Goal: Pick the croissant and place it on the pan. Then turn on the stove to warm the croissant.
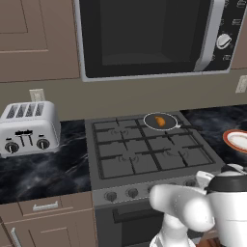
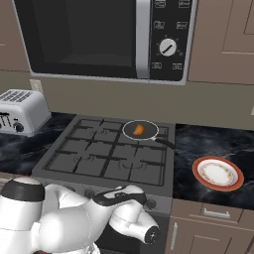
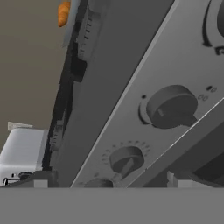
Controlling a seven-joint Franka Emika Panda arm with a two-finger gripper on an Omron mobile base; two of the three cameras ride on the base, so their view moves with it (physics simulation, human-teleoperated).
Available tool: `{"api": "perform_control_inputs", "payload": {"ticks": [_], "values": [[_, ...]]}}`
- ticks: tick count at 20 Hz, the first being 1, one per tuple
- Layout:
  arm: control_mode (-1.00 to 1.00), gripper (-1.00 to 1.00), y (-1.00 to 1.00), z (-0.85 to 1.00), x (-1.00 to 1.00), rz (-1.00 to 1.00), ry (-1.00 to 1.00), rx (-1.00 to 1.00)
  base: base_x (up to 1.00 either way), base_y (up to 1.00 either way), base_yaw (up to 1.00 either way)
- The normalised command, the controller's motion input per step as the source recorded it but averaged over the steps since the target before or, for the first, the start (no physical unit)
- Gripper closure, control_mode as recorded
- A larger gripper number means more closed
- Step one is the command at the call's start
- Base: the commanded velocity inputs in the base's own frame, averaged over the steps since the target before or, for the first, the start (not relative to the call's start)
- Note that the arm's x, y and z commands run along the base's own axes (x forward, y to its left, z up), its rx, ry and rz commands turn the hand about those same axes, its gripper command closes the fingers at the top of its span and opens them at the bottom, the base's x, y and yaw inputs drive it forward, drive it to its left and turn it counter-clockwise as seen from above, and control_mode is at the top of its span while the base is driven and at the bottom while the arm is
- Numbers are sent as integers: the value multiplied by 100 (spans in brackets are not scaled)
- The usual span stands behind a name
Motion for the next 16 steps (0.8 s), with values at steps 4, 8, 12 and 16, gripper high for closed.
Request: {"api": "perform_control_inputs", "payload": {"ticks": [4,8,12,16], "values": [[-100,-100,-5,-11,10,0,-4,0,0,0,0],[-100,-100,-17,-10,4,0,-4,0,0,0,0],[-100,-100,-18,-8,6,0,-4,0,0,0,0],[-100,-100,-14,-6,7,0,-7,0,0,0,0]]}}
